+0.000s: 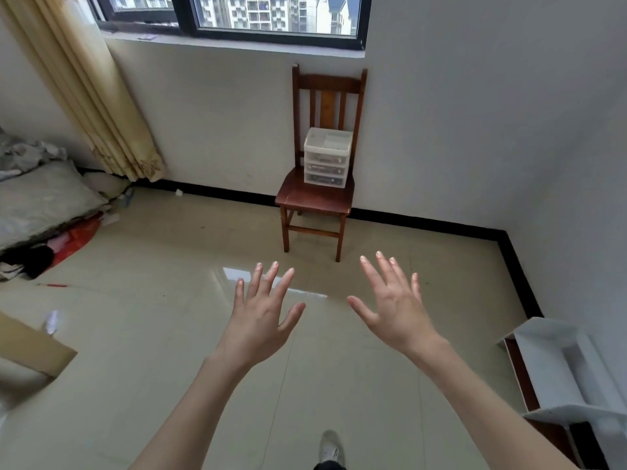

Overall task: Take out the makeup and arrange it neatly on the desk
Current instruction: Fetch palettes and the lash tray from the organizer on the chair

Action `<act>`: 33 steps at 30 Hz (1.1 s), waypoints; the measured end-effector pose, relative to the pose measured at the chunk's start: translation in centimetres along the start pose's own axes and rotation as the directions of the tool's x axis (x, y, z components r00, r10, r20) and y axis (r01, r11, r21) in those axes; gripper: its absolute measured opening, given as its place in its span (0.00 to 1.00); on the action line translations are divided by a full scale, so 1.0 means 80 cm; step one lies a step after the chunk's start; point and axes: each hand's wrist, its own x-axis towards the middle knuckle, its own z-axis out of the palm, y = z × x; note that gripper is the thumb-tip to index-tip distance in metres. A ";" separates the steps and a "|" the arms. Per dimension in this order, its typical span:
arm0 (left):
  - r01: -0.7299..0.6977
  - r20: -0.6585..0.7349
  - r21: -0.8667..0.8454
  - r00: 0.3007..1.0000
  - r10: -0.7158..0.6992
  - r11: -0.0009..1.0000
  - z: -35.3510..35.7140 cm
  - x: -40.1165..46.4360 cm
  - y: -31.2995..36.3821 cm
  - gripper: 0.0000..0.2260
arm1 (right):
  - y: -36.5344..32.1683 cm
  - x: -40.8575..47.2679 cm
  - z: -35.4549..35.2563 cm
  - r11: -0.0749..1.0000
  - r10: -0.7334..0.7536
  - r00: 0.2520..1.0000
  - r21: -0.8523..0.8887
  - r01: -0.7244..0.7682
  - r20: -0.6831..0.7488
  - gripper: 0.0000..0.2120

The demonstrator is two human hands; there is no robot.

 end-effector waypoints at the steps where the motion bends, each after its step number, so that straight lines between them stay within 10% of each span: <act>1: -0.004 0.003 0.000 1.000 0.004 1.000 -0.002 0.031 0.000 0.28 | 0.005 0.031 -0.005 1.000 -0.006 1.000 -0.009 0.006 0.005 0.34; 15: 0.051 -0.029 -0.006 0.998 -0.051 0.999 -0.034 0.395 -0.111 0.28 | 0.006 0.435 -0.018 0.996 -0.084 0.996 -0.013 0.084 -0.006 0.34; 33: -0.118 0.185 0.009 0.976 0.114 0.993 -0.002 0.860 -0.244 0.27 | 0.048 0.849 0.035 0.985 0.151 0.984 0.067 -0.158 0.097 0.33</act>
